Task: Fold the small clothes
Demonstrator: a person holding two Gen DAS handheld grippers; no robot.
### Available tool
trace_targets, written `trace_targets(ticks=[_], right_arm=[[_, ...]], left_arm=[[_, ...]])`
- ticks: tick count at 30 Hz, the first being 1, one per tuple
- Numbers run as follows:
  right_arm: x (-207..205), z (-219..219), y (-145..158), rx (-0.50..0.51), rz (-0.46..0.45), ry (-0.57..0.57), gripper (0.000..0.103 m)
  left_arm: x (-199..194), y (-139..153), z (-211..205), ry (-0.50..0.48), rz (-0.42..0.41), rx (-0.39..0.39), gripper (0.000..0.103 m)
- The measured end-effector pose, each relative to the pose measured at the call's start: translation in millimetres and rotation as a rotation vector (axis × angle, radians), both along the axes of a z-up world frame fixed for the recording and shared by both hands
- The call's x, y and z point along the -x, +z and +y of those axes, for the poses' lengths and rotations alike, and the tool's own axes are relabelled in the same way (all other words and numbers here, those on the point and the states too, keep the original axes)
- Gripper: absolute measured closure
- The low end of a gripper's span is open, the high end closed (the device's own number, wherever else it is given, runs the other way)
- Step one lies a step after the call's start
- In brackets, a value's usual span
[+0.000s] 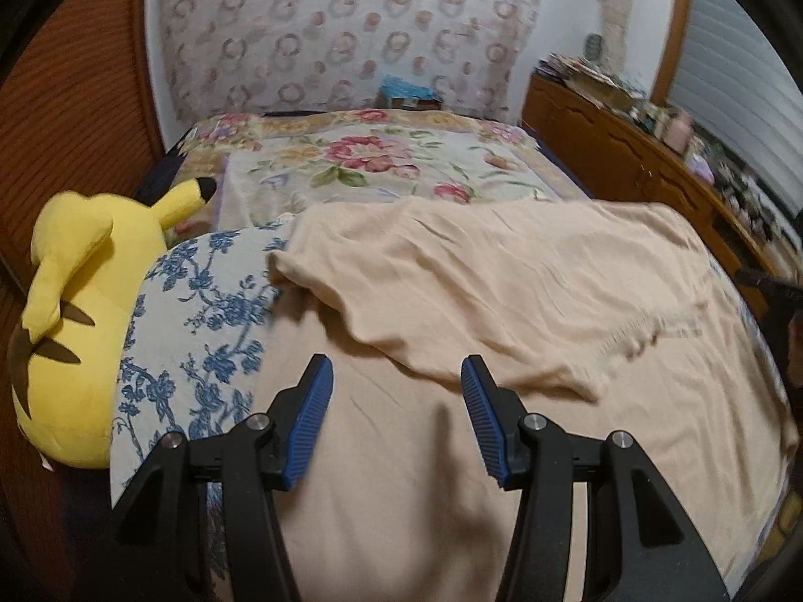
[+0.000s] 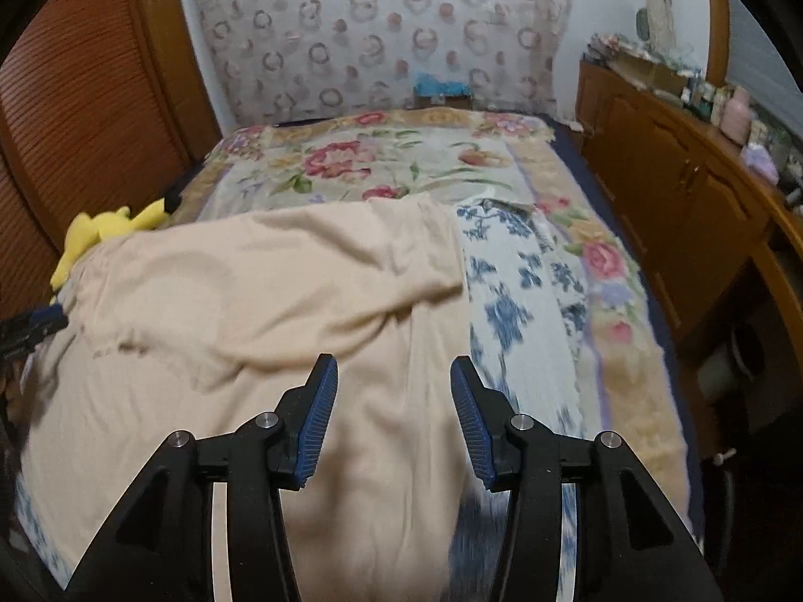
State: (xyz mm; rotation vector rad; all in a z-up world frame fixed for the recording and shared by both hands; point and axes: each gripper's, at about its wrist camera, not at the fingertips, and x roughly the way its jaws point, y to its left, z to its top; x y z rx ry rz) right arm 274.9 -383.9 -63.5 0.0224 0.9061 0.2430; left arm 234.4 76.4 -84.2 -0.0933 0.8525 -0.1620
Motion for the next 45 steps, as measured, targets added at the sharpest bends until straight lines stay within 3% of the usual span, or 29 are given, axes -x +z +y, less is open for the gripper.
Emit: trace_targets(ticks=[6,15,18,20,23,27,29,35,45], right_arm=[[-34,3,-17,-0.038,0.064,-0.003,0.056],[-52,16,-26,-0.007,0.046,-0.004,0.056],[-54,19,-26,0.017,0.033,-0.006,0.056],[-55,22,-26,0.036,0.025,-0.014,0.059],[-56,24,-27,0.049,0.014,-0.025,0.067],[-56,27,-26,0.075,-0.012,-0.025,0.094],[-53,29,-21,0.071,-0.043,-0.008,0.1],[-35,34,18,0.044,-0.193,0.02,0.101],[-5,34,67,0.009,-0.296,0.049,0.102]], left_arm=[[-16,-10,13,0.038,0.035,0.056,0.051],[-35,-16,18,0.047,0.054,0.101,0.051],[-46,-12,20,0.041,0.042,0.12,0.059],[-52,-10,21,0.032,0.037,0.128,0.069],[-64,-14,22,0.045,0.057,0.109,0.074],[-67,-18,21,0.038,0.057,0.077,0.102],[-61,-13,20,0.038,0.021,0.06,0.103],[-45,19,28,0.041,-0.096,0.08,0.103],[-17,54,38,0.038,-0.186,0.115,0.103]])
